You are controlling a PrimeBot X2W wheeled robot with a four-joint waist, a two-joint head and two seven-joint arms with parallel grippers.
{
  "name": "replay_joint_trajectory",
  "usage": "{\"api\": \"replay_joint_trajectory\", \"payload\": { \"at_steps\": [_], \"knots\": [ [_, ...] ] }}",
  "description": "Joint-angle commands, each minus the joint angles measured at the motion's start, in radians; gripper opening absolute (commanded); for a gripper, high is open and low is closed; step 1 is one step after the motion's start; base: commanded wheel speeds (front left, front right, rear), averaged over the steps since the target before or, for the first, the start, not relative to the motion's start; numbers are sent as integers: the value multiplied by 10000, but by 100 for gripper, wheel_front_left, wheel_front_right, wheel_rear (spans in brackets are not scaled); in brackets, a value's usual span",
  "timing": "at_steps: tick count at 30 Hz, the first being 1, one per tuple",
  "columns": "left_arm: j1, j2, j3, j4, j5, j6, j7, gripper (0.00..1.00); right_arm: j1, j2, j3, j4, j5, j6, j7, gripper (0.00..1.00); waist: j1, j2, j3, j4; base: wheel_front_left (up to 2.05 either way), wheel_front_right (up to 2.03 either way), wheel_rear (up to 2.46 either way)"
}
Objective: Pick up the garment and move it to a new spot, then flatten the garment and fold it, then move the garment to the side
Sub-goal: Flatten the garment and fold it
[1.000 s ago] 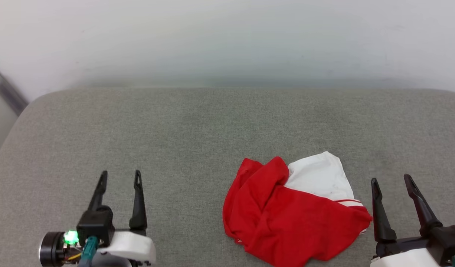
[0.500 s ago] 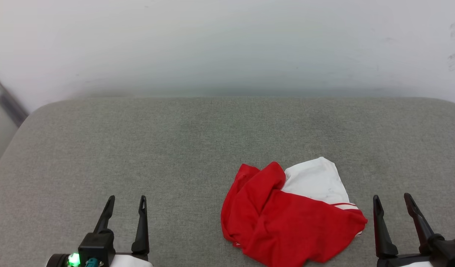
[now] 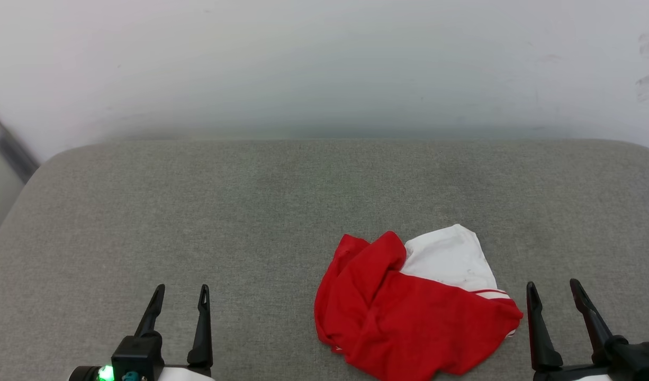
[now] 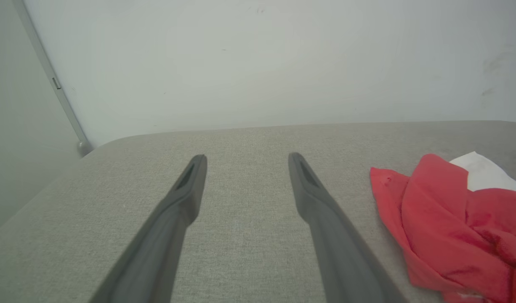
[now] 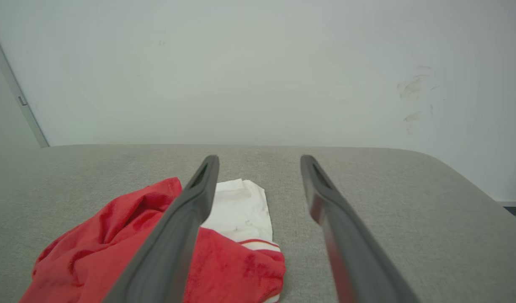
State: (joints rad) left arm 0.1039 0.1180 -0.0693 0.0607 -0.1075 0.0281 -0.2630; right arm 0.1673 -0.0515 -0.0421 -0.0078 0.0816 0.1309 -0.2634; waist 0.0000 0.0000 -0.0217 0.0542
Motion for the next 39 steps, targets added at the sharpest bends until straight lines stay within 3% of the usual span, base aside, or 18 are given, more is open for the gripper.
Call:
{"api": "replay_joint_trajectory", "payload": {
  "at_steps": [1,10,19,24,27,34,39],
  "knots": [
    [115,0,52,9,49,-12,-26,100,94,21,6,-4,26,-4,-20,100,0,0,6,1,0,0,0],
    [95,-254,356,85,286,-309,-26,100,-187,21,-117,-123,-43,-3,-20,100,0,0,26,25,0,0,0],
    [-66,-447,590,37,410,-464,-26,100,-2258,10,-490,-700,-569,-3,-20,100,0,0,190,16,0,0,0],
    [-90,-506,641,27,446,-532,-26,100,-4008,-1243,225,687,-425,-3,11,100,0,0,288,-17,0,0,0],
    [-95,-527,673,-14,469,-554,-26,100,-5321,-2372,1295,1749,203,-3,1381,100,0,0,412,-29,0,0,0],
    [-453,-600,697,-90,442,-653,-26,100,-7536,-5167,5025,2549,3031,-4,6626,100,0,0,991,73,0,0,0],
    [-823,-630,675,-148,396,-713,-26,100,-8609,-6388,7157,2702,5479,-3,9960,100,0,0,1549,227,0,0,0]
  ]
}}
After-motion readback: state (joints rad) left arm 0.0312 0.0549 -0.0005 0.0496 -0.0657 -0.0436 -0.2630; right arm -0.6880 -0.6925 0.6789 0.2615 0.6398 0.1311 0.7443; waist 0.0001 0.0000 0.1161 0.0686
